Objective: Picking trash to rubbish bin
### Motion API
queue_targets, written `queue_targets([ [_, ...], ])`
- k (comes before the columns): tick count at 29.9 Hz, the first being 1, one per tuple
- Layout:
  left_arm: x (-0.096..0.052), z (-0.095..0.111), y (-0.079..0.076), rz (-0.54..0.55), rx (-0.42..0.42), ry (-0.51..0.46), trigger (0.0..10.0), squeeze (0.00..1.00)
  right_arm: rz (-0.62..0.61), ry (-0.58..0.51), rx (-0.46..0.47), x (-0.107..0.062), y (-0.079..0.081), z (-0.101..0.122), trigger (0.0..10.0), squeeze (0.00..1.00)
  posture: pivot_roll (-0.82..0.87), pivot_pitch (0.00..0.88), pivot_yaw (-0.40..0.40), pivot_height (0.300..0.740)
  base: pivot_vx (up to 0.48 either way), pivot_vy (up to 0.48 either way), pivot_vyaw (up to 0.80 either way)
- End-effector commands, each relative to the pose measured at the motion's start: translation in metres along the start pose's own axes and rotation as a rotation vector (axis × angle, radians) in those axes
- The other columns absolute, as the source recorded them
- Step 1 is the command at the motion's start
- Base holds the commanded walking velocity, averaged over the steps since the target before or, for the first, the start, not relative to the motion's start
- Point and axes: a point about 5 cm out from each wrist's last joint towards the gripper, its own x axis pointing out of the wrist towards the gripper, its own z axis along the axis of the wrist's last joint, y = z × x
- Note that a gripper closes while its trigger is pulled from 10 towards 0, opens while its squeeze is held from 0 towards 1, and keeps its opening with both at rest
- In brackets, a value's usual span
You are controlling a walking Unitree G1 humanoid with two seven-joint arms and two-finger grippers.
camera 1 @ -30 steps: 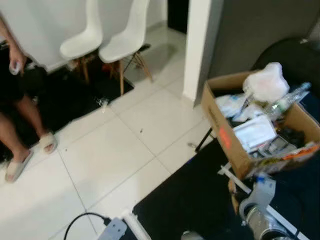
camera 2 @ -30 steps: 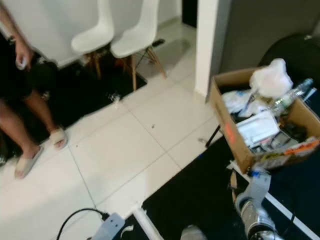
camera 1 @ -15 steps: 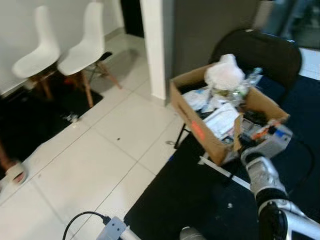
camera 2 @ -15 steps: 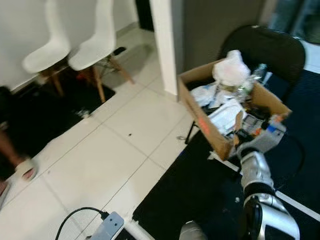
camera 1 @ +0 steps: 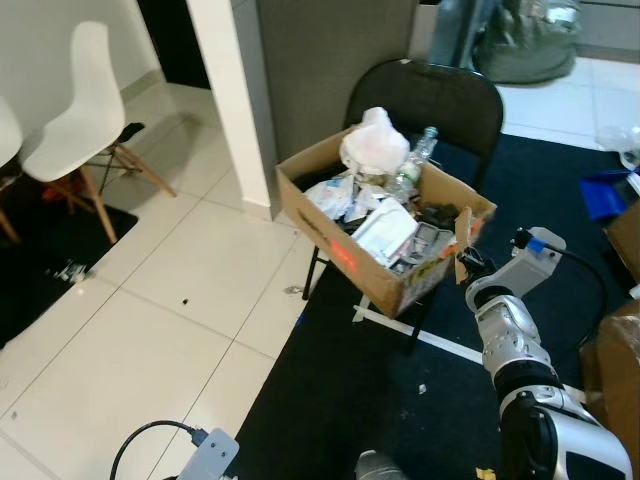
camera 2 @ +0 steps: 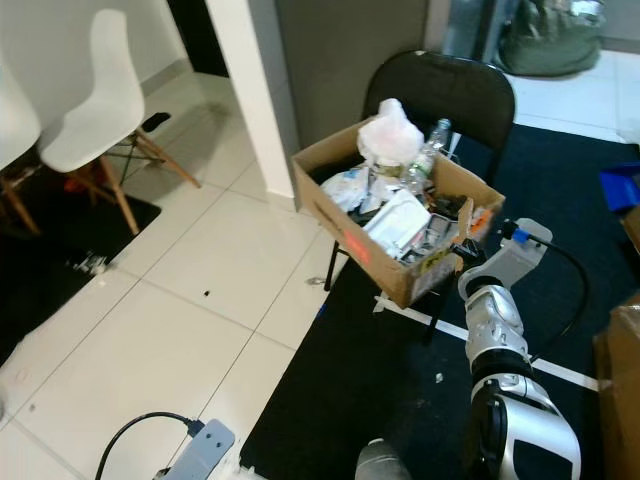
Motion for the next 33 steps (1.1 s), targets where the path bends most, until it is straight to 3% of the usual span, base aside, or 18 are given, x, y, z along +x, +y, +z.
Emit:
queue_targets([
  [1, -0.002, -0.005, 0.006, 0.014, 0.0, 0.018, 10.0, 0.0, 0.006, 0.02, -0.008, -0.001, 0.003, -0.006, 10.0, 0.0, -0.09, 0.026, 0.111, 0.74, 0.0, 0.0, -0.74],
  [14, -0.002, -0.003, 0.011, 0.023, -0.013, 0.013, 10.0, 0.0, 0.111, 0.008, -0.028, 0.0, 0.024, -0.009, 10.0, 0.0, -0.1, 0.031, 0.119, 0.74, 0.0, 0.0, -0.74],
  [24, -0.001, 0.008, 0.011, 0.037, -0.017, -0.011, 10.0, 0.0, 0.348, -0.039, -0.051, 0.003, 0.073, -0.004, 10.0, 0.0, -0.09, 0.0, 0.1, 0.74, 0.0, 0.0, -0.75],
  [28, 0.0, 0.017, 0.011, 0.048, -0.029, -0.034, 10.0, 0.0, 0.477, -0.042, -0.251, 0.004, 0.107, -0.003, 10.0, 0.0, -0.09, 0.0, 0.088, 0.74, 0.0, 0.0, -0.75],
  [32, 0.001, 0.02, 0.01, 0.052, -0.037, -0.044, 10.0, 0.0, 0.519, -0.036, -0.338, 0.003, 0.12, -0.006, 10.0, 0.0, -0.08, 0.0, 0.061, 0.74, 0.0, 0.0, -0.19],
  [33, 0.002, 0.024, 0.009, 0.06, -0.053, -0.054, 10.0, 0.0, 0.565, -0.033, -0.386, 0.001, 0.134, -0.01, 10.0, 0.0, -0.07, 0.0, 0.035, 0.74, 0.0, 0.0, 0.0],
])
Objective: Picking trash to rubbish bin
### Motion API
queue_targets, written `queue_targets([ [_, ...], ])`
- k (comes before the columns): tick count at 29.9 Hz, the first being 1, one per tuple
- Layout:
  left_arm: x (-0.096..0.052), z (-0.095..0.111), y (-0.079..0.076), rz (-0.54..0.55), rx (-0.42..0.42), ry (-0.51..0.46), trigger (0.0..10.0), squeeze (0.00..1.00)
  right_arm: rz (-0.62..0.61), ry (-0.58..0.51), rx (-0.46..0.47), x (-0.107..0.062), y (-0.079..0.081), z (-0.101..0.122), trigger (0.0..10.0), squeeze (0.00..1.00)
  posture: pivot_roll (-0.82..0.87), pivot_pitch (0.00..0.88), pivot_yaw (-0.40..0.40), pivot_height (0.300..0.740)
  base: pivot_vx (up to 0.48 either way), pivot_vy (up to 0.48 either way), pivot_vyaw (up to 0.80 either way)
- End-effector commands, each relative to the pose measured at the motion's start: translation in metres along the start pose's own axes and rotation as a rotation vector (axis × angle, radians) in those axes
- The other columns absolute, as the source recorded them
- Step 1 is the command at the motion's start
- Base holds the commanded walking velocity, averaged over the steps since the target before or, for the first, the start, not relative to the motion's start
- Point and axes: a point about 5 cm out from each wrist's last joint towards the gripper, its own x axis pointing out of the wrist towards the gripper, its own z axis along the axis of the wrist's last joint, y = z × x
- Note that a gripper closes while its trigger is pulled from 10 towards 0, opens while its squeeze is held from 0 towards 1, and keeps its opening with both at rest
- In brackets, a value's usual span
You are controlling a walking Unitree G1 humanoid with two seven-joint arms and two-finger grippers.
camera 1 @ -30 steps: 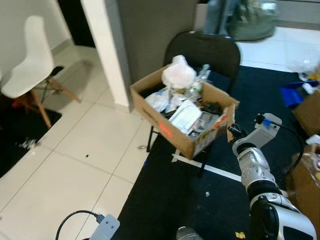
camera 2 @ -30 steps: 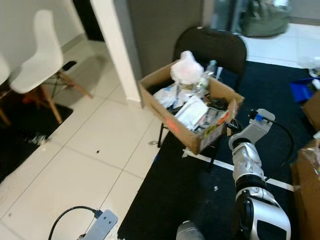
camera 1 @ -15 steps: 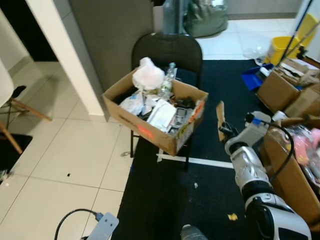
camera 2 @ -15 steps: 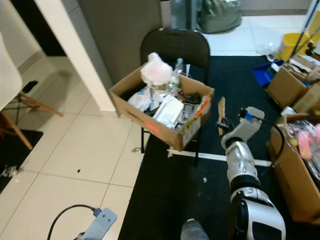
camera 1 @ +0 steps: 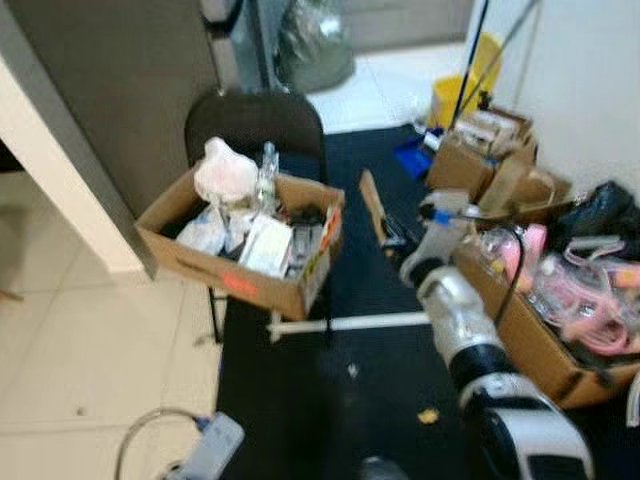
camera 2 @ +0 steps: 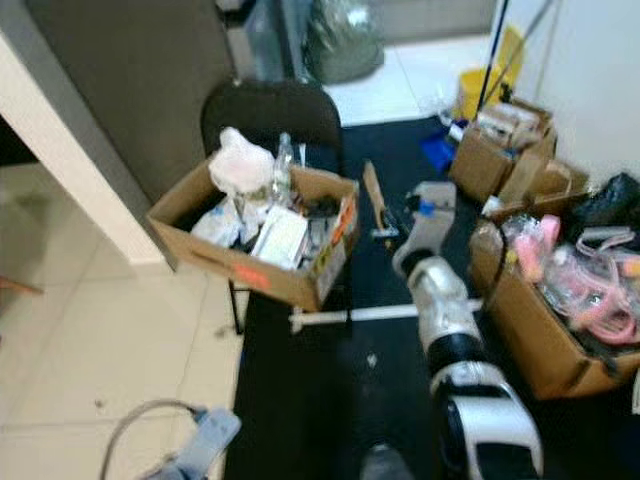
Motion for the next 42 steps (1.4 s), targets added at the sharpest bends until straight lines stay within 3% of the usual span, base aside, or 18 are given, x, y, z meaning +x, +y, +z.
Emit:
queue_targets([
  [1, 0.0, -0.005, -0.005, 0.004, -0.03, 0.017, 10.0, 0.0, 0.06, -0.005, -0.056, 0.007, 0.017, 0.004, 10.0, 0.0, -0.06, 0.0, 0.02, 0.74, 0.0, 0.0, 0.0],
  [8, 0.002, 0.0, -0.009, 0.035, -0.11, -0.007, 10.0, 0.0, 0.114, 0.047, -0.1, 0.012, 0.026, 0.001, 10.0, 0.0, -0.01, 0.0, -0.072, 0.74, 0.0, 0.0, 0.0],
  [19, 0.0, -0.015, -0.015, 0.041, -0.167, 0.019, 10.0, 0.0, 0.123, 0.036, -0.116, 0.018, 0.027, 0.01, 10.0, 0.0, 0.04, 0.0, -0.092, 0.74, 0.0, 0.0, 0.0],
  [29, -0.005, -0.031, -0.001, 0.064, -0.156, 0.044, 10.0, 0.0, 0.122, 0.03, -0.091, 0.021, 0.037, 0.008, 10.0, 0.0, 0.07, 0.0, -0.05, 0.74, 0.133, 0.0, 0.0],
  [34, -0.006, -0.023, 0.012, 0.088, -0.127, 0.023, 10.0, 0.0, 0.122, 0.026, -0.089, 0.021, 0.037, 0.008, 10.0, 0.0, 0.06, 0.0, -0.039, 0.74, 0.292, 0.0, 0.0],
  [35, -0.007, -0.02, 0.02, 0.108, -0.139, 0.013, 10.0, 0.0, 0.118, 0.027, -0.085, 0.018, 0.034, 0.006, 10.0, 0.0, 0.07, 0.0, -0.043, 0.74, 0.307, 0.0, 0.0],
  [42, -0.008, -0.017, 0.03, 0.145, -0.182, -0.004, 10.0, 0.0, 0.109, 0.052, -0.095, 0.013, 0.028, -0.003, 10.0, 0.0, 0.08, 0.0, -0.05, 0.74, 0.317, 0.0, 0.0],
])
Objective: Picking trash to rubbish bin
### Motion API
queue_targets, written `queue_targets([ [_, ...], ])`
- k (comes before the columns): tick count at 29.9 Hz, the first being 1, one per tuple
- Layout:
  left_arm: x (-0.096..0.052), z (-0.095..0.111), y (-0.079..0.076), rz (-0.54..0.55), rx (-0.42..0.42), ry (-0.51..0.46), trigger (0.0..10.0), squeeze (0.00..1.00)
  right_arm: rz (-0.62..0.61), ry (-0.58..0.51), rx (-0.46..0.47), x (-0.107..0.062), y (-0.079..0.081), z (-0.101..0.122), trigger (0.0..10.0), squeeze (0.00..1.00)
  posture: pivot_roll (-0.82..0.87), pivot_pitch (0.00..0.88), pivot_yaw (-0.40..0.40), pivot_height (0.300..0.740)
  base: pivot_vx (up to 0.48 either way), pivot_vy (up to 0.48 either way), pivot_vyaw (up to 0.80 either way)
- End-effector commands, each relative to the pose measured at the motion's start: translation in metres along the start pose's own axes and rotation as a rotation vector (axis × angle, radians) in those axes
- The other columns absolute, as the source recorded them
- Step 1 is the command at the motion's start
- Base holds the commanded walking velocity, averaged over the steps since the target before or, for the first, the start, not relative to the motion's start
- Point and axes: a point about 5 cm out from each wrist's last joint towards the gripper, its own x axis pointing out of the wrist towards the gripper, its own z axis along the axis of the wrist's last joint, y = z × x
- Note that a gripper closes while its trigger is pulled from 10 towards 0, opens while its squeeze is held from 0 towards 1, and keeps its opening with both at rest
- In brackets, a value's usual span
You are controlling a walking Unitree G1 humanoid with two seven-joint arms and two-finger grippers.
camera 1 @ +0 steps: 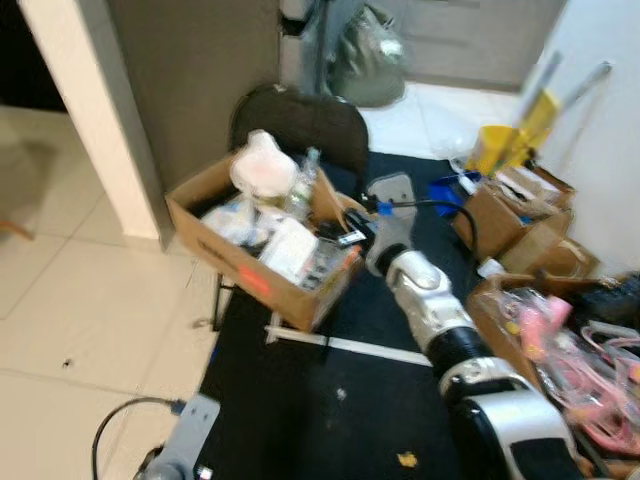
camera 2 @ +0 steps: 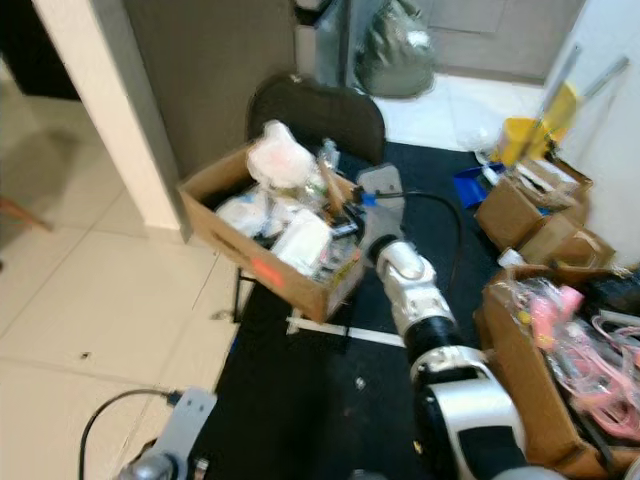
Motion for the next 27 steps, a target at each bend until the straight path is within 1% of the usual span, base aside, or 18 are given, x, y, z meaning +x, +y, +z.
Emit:
queue_targets([
  [1, -0.001, -0.006, 0.004, 0.011, -0.018, 0.024, 10.0, 0.0, 0.009, 0.004, 0.007, 0.0, 0.003, -0.003, 10.0, 0.0, 0.08, 0.0, -0.05, 0.74, 0.319, 0.0, 0.0],
  [8, -0.003, -0.016, 0.006, 0.016, -0.034, 0.051, 10.0, 0.0, 0.008, -0.014, 0.014, 0.0, 0.0, 0.0, 10.0, 0.0, 0.09, 0.0, -0.043, 0.74, 0.32, 0.0, 0.0],
  [9, -0.004, -0.019, 0.005, 0.01, -0.025, 0.061, 10.0, 0.0, -0.017, -0.011, 0.013, 0.002, -0.004, 0.002, 10.0, 0.0, 0.11, 0.0, -0.023, 0.74, 0.326, 0.0, 0.0],
  [11, -0.004, -0.019, 0.005, 0.01, -0.025, 0.061, 10.0, 0.0, -0.017, -0.011, 0.013, 0.002, -0.004, 0.002, 10.0, 0.0, 0.11, 0.0, -0.023, 0.74, 0.326, 0.0, 0.0],
  [13, -0.004, -0.017, 0.006, 0.008, -0.001, 0.053, 10.0, 0.0, -0.048, -0.021, 0.032, 0.005, -0.005, 0.007, 10.0, 0.0, 0.12, 0.0, -0.023, 0.74, 0.334, 0.0, 0.0],
  [17, -0.003, -0.015, 0.009, 0.016, -0.016, 0.046, 10.0, 0.0, -0.052, 0.014, 0.022, 0.007, 0.0, 0.002, 10.0, 0.0, 0.12, 0.0, -0.023, 0.74, 0.339, 0.0, 0.0],
  [20, -0.004, -0.017, 0.007, 0.012, -0.014, 0.049, 10.0, 0.0, -0.045, 0.03, 0.037, 0.005, 0.0, -0.002, 10.0, 0.0, 0.11, 0.0, -0.024, 0.74, 0.337, 0.0, -0.8],
  [21, -0.004, -0.019, 0.004, 0.007, -0.02, 0.054, 10.0, 0.0, -0.052, 0.052, 0.031, 0.001, -0.002, -0.009, 10.0, 0.0, 0.13, 0.0, -0.032, 0.74, 0.334, 0.0, -0.8],
  [24, -0.004, -0.022, 0.001, 0.003, -0.028, 0.058, 10.0, 0.0, -0.059, 0.063, 0.029, -0.001, -0.003, -0.013, 10.0, 0.0, 0.13, 0.0, -0.035, 0.74, 0.335, 0.0, -0.8],
  [27, -0.005, -0.027, 0.0, 0.004, -0.046, 0.067, 10.0, 0.0, -0.059, 0.059, 0.032, 0.0, -0.002, -0.012, 10.0, 0.0, 0.13, 0.0, -0.035, 0.74, 0.337, 0.0, -0.71],
])
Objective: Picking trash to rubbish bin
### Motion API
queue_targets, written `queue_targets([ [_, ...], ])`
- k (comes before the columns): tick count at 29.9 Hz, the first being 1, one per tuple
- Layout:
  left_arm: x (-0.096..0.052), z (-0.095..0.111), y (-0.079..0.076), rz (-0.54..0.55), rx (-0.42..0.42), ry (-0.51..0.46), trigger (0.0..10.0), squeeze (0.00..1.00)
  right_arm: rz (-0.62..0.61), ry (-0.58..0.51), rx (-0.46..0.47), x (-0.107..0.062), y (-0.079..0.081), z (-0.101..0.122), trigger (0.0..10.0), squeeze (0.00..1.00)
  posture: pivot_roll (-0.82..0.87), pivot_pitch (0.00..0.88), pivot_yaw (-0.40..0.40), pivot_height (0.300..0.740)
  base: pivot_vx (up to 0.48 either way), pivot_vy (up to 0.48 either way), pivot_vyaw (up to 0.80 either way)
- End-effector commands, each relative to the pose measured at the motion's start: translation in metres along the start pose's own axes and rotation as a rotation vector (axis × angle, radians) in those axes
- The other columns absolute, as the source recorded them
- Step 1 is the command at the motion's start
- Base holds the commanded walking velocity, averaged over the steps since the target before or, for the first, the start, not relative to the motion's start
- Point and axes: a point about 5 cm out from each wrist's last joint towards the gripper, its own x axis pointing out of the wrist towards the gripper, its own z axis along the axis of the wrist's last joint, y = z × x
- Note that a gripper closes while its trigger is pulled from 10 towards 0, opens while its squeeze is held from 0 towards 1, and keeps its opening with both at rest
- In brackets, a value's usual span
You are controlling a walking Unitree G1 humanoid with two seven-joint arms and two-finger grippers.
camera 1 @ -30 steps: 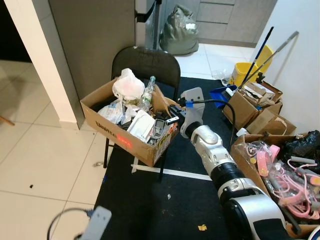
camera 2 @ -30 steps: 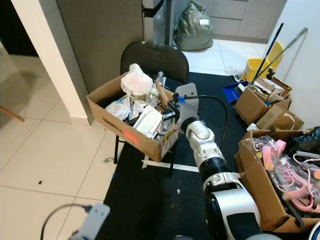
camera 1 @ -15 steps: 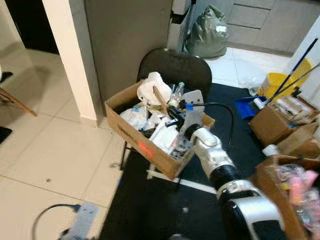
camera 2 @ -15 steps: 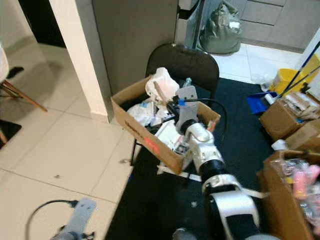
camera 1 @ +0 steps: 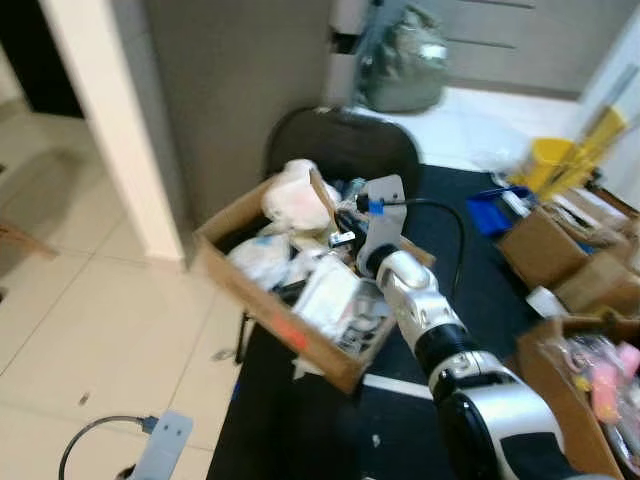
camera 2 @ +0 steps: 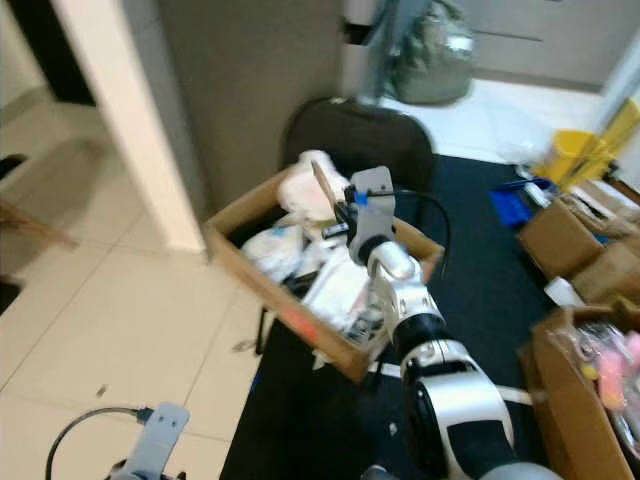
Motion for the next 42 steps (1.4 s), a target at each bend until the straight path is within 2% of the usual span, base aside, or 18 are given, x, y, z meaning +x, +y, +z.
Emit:
queue_targets([
  [1, -0.001, -0.008, -0.001, -0.001, -0.017, 0.022, 10.0, 0.0, 0.028, -0.022, -0.003, 0.005, 0.01, 0.007, 10.0, 0.0, 0.13, 0.0, -0.036, 0.74, 0.337, 0.0, 0.0],
  [8, -0.003, -0.016, -0.002, -0.001, -0.025, 0.037, 10.0, 0.0, 0.073, 0.0, -0.026, 0.005, 0.017, 0.002, 10.0, 0.0, 0.14, 0.0, -0.035, 0.74, 0.338, 0.0, 0.0],
  [14, -0.003, -0.018, 0.0, 0.003, -0.029, 0.042, 10.0, 0.0, 0.223, 0.104, -0.116, 0.001, 0.031, -0.016, 10.0, 0.0, 0.14, 0.0, -0.033, 0.74, 0.335, 0.0, 0.0],
  [16, -0.003, -0.02, -0.003, -0.008, -0.035, 0.051, 10.0, 0.0, 0.226, 0.213, -0.198, -0.003, 0.029, -0.031, 10.0, 0.0, 0.14, 0.0, -0.033, 0.74, 0.0, 0.0, 0.0],
  [17, -0.003, -0.02, -0.003, -0.008, -0.035, 0.051, 10.0, 0.0, 0.226, 0.213, -0.198, -0.003, 0.029, -0.031, 10.0, 0.0, 0.14, 0.0, -0.033, 0.74, 0.0, 0.0, 0.0],
  [19, -0.003, -0.022, -0.005, -0.014, -0.032, 0.057, 10.0, 0.0, 0.286, 0.346, -0.276, -0.011, 0.029, -0.049, 10.0, 0.0, 0.14, 0.0, -0.034, 0.74, 0.0, 0.0, 0.0],
  [23, -0.004, -0.024, -0.008, -0.021, -0.029, 0.061, 10.0, 0.0, 0.376, 0.468, -0.306, -0.022, 0.027, -0.066, 10.0, 0.0, 0.14, 0.0, -0.033, 0.74, 0.0, 0.0, 0.0],
  [24, -0.004, -0.024, -0.008, -0.021, -0.029, 0.061, 10.0, 0.0, 0.376, 0.468, -0.306, -0.022, 0.027, -0.066, 10.0, 0.0, 0.14, 0.0, -0.033, 0.74, 0.0, 0.0, 0.0],
  [25, -0.004, -0.025, -0.008, -0.023, -0.026, 0.064, 10.0, 0.0, 0.391, 0.483, -0.293, -0.025, 0.023, -0.067, 10.0, 0.21, 0.14, 0.0, -0.034, 0.74, 0.0, 0.0, 0.0],
  [27, -0.004, -0.026, -0.009, -0.025, -0.025, 0.065, 10.0, 0.0, 0.4, 0.492, -0.283, -0.026, 0.021, -0.068, 10.0, 0.21, 0.14, 0.0, -0.034, 0.74, 0.0, 0.0, 0.0],
  [28, -0.004, -0.026, -0.009, -0.027, -0.023, 0.066, 10.0, 0.0, 0.411, 0.49, -0.257, -0.027, 0.02, -0.067, 10.0, 1.0, 0.14, 0.0, -0.034, 0.74, 0.0, 0.0, 0.0],
  [34, -0.005, -0.029, -0.009, -0.029, -0.012, 0.073, 10.0, 0.0, 0.424, 0.433, -0.189, -0.025, 0.018, -0.058, 10.0, 1.0, 0.14, 0.0, -0.03, 0.74, 0.0, 0.0, 0.0],
  [37, -0.005, -0.028, -0.009, -0.032, -0.007, 0.075, 10.0, 0.0, 0.596, 0.389, -0.135, -0.033, 0.024, -0.056, 10.0, 1.0, 0.14, 0.0, -0.026, 0.74, 0.0, 0.0, 0.0],
  [39, -0.004, -0.028, -0.009, -0.033, -0.006, 0.075, 10.0, 0.0, 0.633, 0.372, -0.117, -0.035, 0.024, -0.055, 10.0, 1.0, 0.14, 0.0, -0.026, 0.74, 0.0, 0.0, 0.0],
  [41, -0.004, -0.028, -0.01, -0.037, -0.007, 0.077, 10.0, 0.0, 0.699, 0.294, 0.009, -0.04, 0.023, -0.047, 10.0, 0.0, 0.13, 0.0, -0.025, 0.74, 0.0, 0.0, 0.0],
  [42, -0.004, -0.028, -0.011, -0.039, -0.005, 0.078, 10.0, 0.0, 0.721, 0.263, 0.056, -0.043, 0.021, -0.044, 10.0, 0.0, 0.13, 0.0, -0.021, 0.74, 0.0, 0.0, 0.0],
])
